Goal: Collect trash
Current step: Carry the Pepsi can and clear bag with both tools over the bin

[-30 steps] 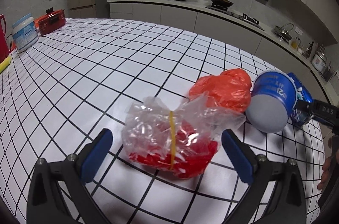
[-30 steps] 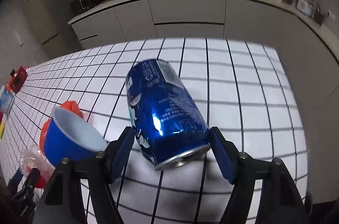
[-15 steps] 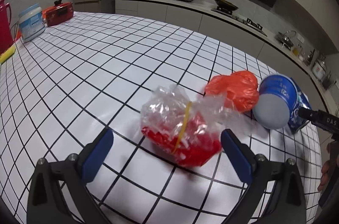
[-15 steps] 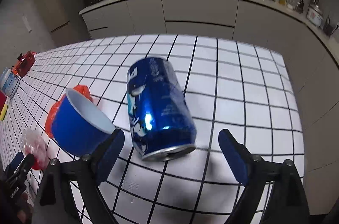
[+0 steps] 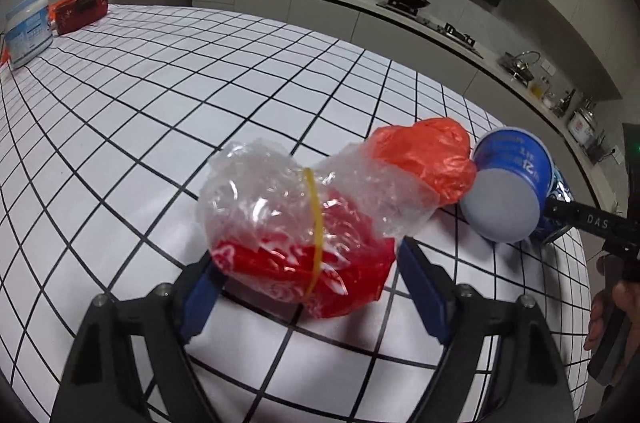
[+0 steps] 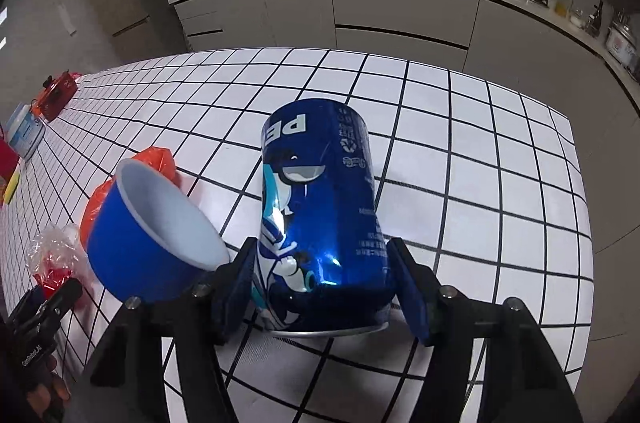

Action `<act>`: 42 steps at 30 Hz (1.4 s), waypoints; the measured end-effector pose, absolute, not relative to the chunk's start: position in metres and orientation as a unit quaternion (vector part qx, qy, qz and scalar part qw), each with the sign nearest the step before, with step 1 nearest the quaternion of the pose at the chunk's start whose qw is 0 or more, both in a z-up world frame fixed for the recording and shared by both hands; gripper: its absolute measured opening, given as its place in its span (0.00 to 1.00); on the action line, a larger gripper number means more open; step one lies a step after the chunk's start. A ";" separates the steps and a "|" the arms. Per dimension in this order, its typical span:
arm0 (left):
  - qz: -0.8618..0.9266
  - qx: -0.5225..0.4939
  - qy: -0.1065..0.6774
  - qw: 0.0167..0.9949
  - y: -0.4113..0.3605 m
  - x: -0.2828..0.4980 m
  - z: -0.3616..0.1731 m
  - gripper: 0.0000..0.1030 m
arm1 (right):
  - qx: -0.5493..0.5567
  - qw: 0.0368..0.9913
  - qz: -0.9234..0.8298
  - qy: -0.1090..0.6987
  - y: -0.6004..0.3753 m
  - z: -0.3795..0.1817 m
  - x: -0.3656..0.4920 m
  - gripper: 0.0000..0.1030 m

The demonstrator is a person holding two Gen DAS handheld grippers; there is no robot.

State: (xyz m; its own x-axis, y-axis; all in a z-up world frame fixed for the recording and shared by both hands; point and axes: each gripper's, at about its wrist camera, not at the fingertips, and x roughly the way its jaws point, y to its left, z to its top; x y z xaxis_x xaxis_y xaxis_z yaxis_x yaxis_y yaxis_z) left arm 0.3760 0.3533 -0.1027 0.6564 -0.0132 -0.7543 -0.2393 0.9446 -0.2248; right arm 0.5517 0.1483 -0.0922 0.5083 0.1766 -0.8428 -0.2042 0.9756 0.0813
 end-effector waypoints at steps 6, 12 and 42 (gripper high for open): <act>0.059 -0.127 0.393 0.909 0.342 0.367 -0.089 0.81 | 0.003 0.875 0.109 0.472 0.143 -0.087 0.538 0.64; 0.058 -0.108 0.379 0.917 0.328 0.363 -0.078 0.81 | 0.005 0.880 0.101 0.464 0.134 -0.079 0.522 0.64; 0.038 -0.077 0.384 0.919 0.243 0.307 -0.072 0.81 | -0.008 0.886 0.093 0.455 0.072 -0.069 0.402 0.64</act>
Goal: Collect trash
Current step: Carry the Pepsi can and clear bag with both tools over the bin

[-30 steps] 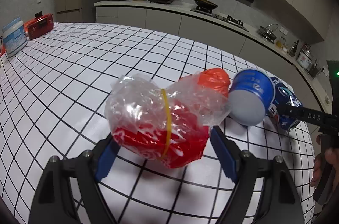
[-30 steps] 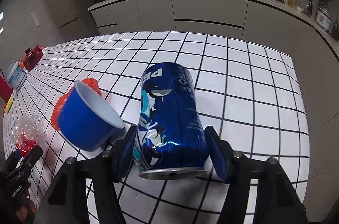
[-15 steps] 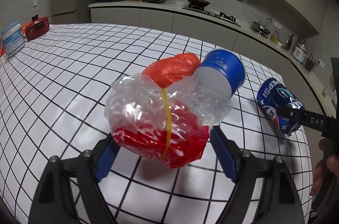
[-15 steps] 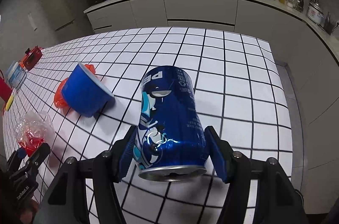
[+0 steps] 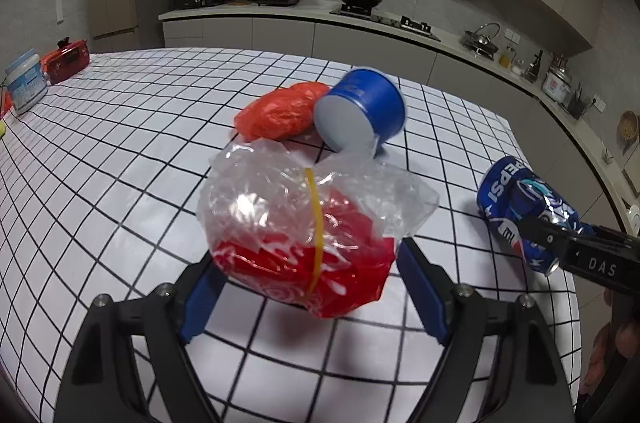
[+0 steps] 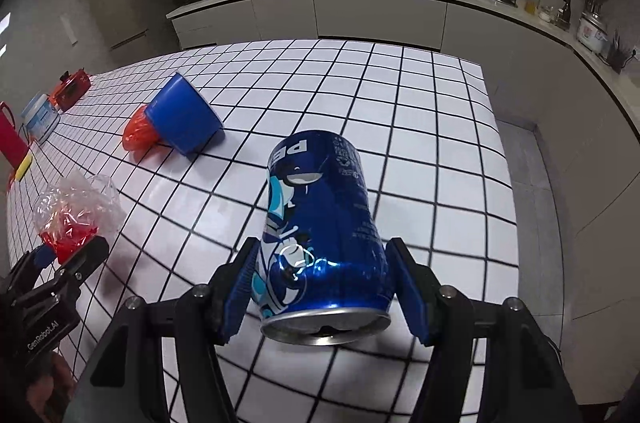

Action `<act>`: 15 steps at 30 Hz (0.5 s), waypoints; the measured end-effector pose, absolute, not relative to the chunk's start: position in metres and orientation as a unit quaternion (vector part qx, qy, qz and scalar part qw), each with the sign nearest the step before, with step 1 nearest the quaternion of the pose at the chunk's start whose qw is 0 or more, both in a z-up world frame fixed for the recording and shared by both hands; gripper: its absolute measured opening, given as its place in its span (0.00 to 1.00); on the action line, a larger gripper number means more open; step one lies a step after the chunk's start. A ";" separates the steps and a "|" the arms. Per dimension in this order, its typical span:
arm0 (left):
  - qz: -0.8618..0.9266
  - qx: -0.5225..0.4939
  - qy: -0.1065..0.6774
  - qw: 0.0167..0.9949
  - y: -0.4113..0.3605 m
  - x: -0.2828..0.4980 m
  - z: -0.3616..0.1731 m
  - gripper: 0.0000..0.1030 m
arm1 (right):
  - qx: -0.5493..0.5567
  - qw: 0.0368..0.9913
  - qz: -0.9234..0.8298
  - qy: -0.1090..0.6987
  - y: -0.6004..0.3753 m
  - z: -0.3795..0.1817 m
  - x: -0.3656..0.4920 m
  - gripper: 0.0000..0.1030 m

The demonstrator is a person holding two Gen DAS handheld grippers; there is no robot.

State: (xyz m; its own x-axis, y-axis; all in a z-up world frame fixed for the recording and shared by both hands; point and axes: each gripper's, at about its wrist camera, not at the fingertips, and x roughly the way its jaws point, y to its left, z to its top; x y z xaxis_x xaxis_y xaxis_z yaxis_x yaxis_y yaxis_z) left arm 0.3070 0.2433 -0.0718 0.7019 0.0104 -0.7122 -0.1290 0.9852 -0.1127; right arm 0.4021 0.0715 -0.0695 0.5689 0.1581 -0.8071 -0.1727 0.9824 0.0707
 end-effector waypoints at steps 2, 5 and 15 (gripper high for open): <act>0.037 -0.075 0.384 0.920 0.237 0.301 -0.071 0.81 | -0.009 0.886 0.094 0.454 0.066 -0.068 0.393 0.64; 0.037 -0.073 0.384 0.920 0.227 0.292 -0.071 0.81 | -0.008 0.886 0.097 0.453 0.058 -0.067 0.382 0.64; 0.021 -0.060 0.378 0.924 0.180 0.261 -0.061 0.81 | -0.003 0.890 0.094 0.446 0.013 -0.058 0.337 0.64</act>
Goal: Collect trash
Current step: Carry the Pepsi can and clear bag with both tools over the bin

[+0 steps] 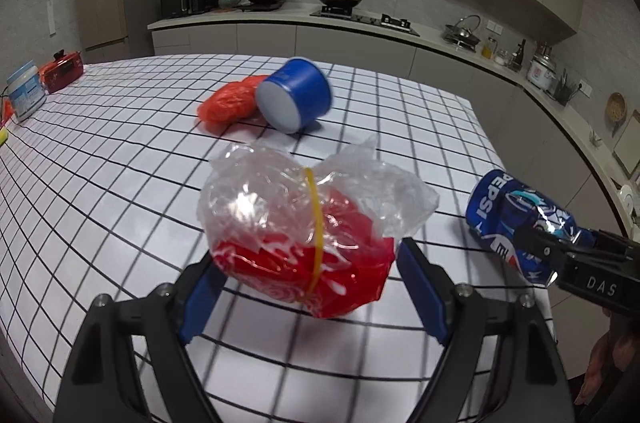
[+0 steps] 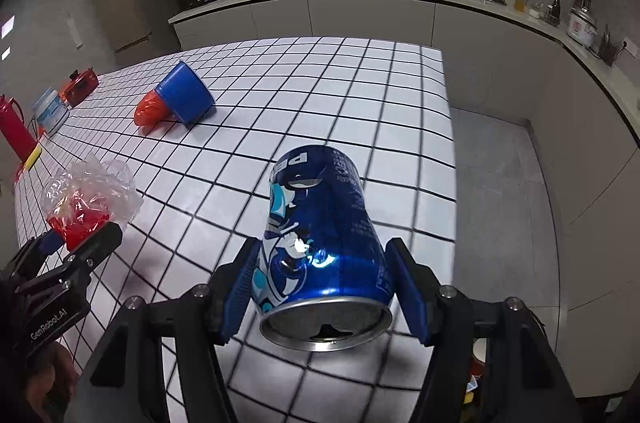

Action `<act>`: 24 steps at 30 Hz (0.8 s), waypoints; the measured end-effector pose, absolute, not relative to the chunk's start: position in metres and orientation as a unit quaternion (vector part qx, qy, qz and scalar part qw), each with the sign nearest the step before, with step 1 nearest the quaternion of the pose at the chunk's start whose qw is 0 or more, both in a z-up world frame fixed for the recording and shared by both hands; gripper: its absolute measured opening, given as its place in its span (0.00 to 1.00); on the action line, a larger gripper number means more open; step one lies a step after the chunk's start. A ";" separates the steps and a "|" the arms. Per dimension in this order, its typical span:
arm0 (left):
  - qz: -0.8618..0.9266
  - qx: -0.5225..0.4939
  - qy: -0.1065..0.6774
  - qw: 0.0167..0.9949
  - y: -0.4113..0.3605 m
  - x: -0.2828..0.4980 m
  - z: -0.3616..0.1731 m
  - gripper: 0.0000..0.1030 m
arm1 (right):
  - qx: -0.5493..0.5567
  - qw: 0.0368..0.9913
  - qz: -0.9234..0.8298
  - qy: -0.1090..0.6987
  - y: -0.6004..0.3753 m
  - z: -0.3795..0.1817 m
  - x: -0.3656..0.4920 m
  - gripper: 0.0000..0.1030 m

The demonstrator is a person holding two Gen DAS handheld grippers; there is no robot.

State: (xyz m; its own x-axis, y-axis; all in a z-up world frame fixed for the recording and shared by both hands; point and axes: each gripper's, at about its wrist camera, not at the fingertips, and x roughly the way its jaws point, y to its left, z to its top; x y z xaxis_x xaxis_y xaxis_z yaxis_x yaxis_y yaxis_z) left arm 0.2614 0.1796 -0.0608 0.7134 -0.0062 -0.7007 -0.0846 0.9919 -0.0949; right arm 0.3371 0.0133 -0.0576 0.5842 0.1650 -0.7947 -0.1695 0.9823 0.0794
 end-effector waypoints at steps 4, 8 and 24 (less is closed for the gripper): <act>0.010 -0.055 0.375 0.925 0.150 0.248 -0.059 0.81 | 0.000 0.894 0.086 0.440 -0.015 -0.051 0.318 0.64; -0.003 -0.047 0.377 0.925 0.121 0.240 -0.060 0.81 | 0.011 0.894 0.082 0.440 -0.048 -0.048 0.301 0.64; 0.003 -0.057 0.386 0.921 0.088 0.222 -0.069 0.81 | -0.005 0.871 0.143 0.471 -0.060 -0.064 0.282 0.64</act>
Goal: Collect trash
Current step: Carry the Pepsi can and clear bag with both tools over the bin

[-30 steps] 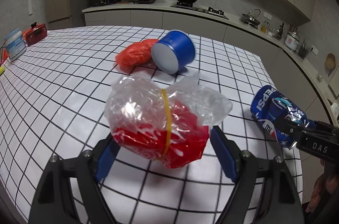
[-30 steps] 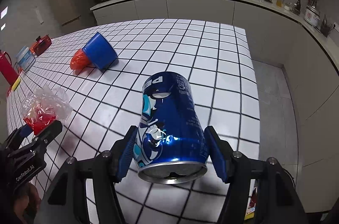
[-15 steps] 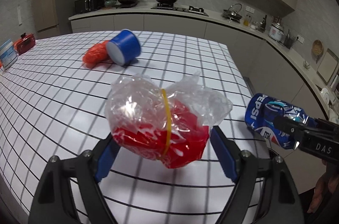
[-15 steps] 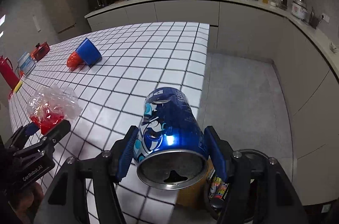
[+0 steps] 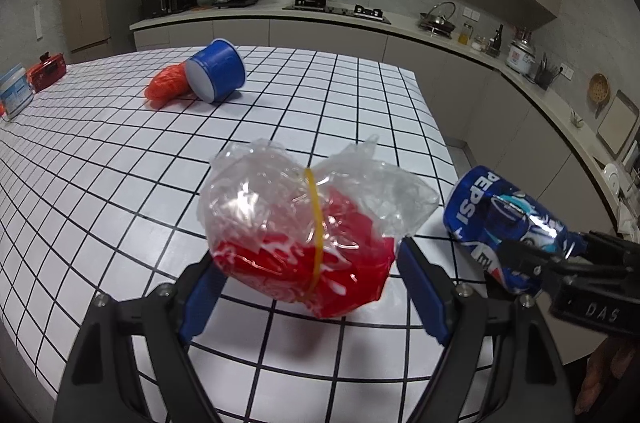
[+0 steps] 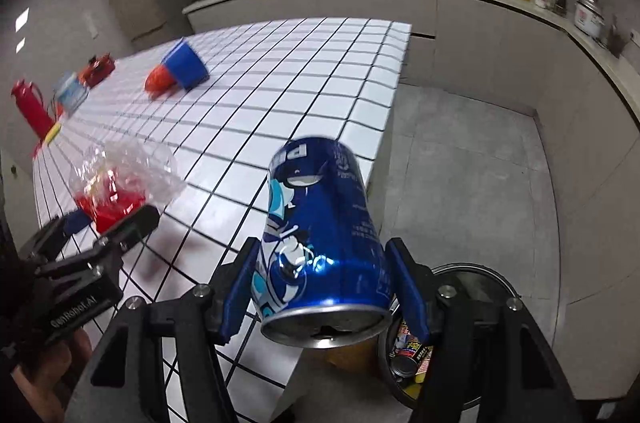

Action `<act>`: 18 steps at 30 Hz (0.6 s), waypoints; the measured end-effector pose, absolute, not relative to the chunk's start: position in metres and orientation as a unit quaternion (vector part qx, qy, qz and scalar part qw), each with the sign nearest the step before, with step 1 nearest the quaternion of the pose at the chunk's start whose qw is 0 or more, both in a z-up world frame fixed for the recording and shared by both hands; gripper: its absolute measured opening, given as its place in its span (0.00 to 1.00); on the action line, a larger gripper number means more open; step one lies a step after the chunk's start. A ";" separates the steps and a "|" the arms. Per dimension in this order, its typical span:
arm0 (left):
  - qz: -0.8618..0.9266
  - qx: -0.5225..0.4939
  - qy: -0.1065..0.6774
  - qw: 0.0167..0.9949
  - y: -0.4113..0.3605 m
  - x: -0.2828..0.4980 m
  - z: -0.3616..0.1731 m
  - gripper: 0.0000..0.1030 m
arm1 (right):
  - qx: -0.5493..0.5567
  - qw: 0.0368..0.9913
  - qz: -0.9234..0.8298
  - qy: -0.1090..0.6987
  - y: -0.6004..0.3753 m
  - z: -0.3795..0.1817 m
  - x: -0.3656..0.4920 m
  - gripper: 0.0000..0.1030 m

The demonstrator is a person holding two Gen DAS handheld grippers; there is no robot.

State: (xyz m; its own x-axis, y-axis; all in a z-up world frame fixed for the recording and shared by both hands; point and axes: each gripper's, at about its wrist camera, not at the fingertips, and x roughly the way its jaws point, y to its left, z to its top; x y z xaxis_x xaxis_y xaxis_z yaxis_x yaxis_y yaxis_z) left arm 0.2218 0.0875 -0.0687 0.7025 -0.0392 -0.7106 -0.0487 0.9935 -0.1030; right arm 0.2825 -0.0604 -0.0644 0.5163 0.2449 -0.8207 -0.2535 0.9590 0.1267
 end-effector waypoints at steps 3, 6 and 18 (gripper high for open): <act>0.006 -0.054 0.385 0.921 0.090 0.219 -0.069 0.81 | -0.016 0.855 0.162 0.493 -0.044 -0.075 0.289 0.64; 0.009 -0.054 0.386 0.921 0.098 0.220 -0.068 0.81 | -0.025 0.845 0.166 0.508 -0.026 -0.084 0.300 0.69; 0.000 -0.054 0.389 0.920 0.104 0.234 -0.069 0.81 | -0.028 0.860 0.170 0.481 -0.015 -0.069 0.308 0.62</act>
